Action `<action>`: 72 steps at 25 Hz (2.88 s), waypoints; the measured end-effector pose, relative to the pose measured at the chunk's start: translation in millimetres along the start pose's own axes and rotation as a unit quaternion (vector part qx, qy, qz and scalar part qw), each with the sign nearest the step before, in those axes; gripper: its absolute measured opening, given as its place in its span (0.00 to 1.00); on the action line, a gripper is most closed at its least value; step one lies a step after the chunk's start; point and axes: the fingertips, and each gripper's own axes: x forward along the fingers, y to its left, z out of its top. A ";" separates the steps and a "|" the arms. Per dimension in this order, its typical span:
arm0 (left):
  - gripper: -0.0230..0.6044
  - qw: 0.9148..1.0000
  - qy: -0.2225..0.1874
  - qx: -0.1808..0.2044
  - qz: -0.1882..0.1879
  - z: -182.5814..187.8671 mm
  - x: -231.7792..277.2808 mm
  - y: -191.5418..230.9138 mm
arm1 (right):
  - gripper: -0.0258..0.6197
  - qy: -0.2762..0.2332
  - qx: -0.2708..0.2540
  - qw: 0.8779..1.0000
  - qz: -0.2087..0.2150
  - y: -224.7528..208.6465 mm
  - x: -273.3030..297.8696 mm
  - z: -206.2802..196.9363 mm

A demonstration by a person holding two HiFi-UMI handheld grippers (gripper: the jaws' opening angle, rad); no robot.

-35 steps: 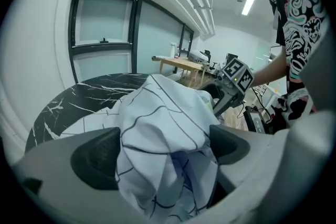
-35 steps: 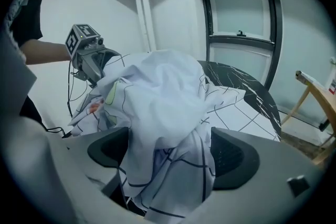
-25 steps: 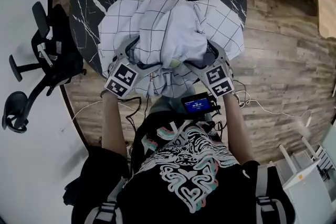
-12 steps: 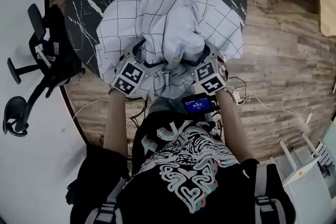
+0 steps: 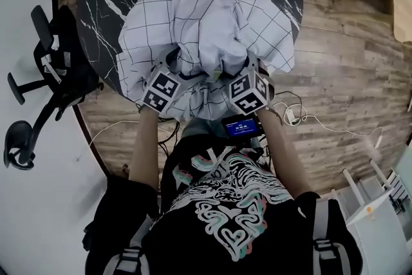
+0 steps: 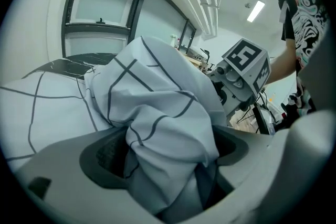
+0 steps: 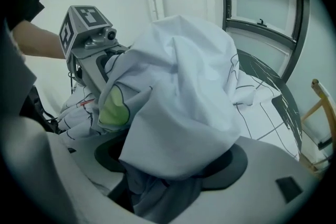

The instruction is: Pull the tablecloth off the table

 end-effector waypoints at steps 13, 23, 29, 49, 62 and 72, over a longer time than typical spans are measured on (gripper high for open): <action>0.82 1.000 -0.004 -0.015 -0.008 -0.7 6.4 -2.7 | 0.55 -0.029 -0.028 0.999 0.009 6.4 0.7 2.6; 0.75 1.000 -0.009 -0.014 -0.024 4.3 9.7 -12.5 | 0.41 -0.050 -0.031 0.998 0.026 17.0 -0.1 6.2; 0.69 0.999 -0.024 -0.016 -0.032 10.0 10.4 -21.7 | 0.37 -0.062 -0.028 0.997 0.022 18.4 -2.0 7.4; 0.59 0.997 -0.070 -0.002 -0.029 42.6 -5.3 -43.5 | 0.27 -0.105 -0.014 0.994 -0.006 16.3 -29.0 25.6; 0.58 0.995 -0.091 0.043 -0.018 68.8 -28.9 -59.5 | 0.26 -0.150 0.002 0.988 -0.027 20.1 -59.6 43.1; 0.58 0.992 -0.107 0.068 -0.005 83.1 -44.7 -72.1 | 0.26 -0.174 0.001 0.984 -0.046 23.9 -80.4 52.7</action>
